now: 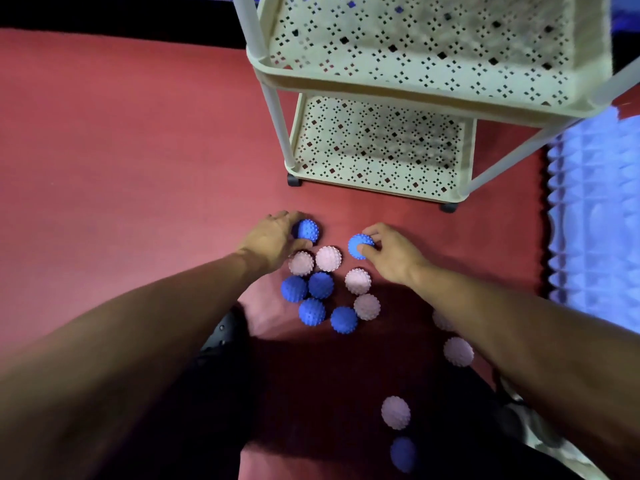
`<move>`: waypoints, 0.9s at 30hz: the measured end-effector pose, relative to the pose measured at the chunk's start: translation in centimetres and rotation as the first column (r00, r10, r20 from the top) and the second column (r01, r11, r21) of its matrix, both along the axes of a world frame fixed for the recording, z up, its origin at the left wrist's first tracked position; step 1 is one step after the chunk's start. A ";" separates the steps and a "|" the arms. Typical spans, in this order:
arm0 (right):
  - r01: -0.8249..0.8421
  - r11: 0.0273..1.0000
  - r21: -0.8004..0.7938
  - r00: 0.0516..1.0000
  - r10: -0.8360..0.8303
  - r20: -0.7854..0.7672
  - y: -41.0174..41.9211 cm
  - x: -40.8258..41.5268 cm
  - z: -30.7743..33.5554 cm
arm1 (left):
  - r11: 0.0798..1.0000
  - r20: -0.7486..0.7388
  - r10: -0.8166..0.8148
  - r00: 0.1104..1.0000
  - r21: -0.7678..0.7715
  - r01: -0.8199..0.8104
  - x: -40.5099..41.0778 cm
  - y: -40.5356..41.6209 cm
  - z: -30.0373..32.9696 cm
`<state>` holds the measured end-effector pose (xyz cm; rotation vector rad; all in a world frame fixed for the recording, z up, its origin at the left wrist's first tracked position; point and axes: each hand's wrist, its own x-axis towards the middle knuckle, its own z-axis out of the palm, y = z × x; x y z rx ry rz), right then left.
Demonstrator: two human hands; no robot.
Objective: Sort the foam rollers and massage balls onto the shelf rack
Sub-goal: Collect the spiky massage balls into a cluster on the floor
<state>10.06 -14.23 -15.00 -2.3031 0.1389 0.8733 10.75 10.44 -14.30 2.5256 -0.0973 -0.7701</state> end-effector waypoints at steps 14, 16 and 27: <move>0.013 0.999 0.041 0.994 -0.008 -0.113 -1.0 -1.1 -0.6 | 0.997 -0.218 -0.042 0.975 -0.079 0.026 -1.9 -1.0 -2.2; 0.006 0.999 0.040 0.993 -0.001 -0.116 -1.1 -1.2 -0.7 | 0.997 -0.229 -0.027 0.973 -0.070 0.011 -1.9 -1.3 -2.0; -0.107 0.994 0.001 0.991 0.107 -0.082 -2.2 -0.8 -1.1 | 0.996 -0.161 -0.038 0.986 0.075 0.051 -2.1 -1.4 -2.2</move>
